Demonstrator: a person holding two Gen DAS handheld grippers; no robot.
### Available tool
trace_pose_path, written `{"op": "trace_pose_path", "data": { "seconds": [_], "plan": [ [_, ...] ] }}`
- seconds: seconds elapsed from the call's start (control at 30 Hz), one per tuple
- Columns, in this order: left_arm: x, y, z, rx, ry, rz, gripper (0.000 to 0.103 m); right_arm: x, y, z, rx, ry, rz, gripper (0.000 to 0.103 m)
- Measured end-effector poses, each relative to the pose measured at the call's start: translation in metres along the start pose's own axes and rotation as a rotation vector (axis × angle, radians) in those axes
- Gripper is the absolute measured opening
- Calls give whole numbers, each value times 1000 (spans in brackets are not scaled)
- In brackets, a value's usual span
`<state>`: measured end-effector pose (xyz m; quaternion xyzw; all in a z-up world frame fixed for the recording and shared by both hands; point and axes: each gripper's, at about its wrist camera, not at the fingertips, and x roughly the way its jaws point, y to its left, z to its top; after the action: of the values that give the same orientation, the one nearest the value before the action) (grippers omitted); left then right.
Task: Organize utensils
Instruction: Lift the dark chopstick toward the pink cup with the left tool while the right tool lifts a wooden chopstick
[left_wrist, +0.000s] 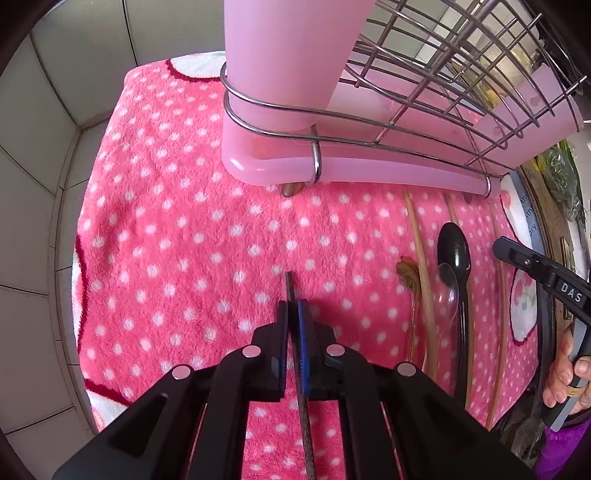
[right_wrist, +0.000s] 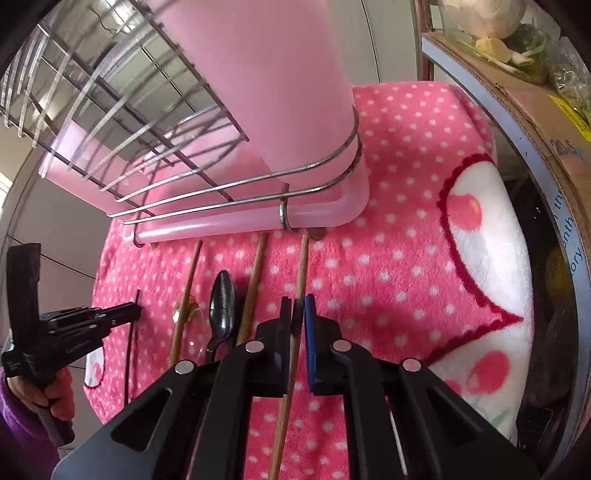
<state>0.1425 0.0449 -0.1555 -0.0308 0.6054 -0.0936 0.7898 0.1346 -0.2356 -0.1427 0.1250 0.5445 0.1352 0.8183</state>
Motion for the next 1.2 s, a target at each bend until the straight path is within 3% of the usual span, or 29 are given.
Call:
{"op": "trace_pose_path", "data": {
  "seconds": [0.23, 0.5, 0.73, 1.0, 1.2],
  "plan": [
    [-48, -6, -19, -26, -163, -57, 4, -64, -10, -18, -7, -184, 75, 7],
    [-108, -8, -49, -54, -408, -87, 4, -117, -10, -32, -26, -368, 90, 6],
    [-150, -8, -68, -70, -578, -124, 3, -155, -4, -40, -35, -510, 99, 6],
    [-207, -16, -76, -45, -751, -134, 4, -188, 14, -34, -88, -591, 101, 6],
    [-252, -20, -64, -35, -851, -133, 4, -218, 34, -18, -152, -661, 91, 6]
  ]
}}
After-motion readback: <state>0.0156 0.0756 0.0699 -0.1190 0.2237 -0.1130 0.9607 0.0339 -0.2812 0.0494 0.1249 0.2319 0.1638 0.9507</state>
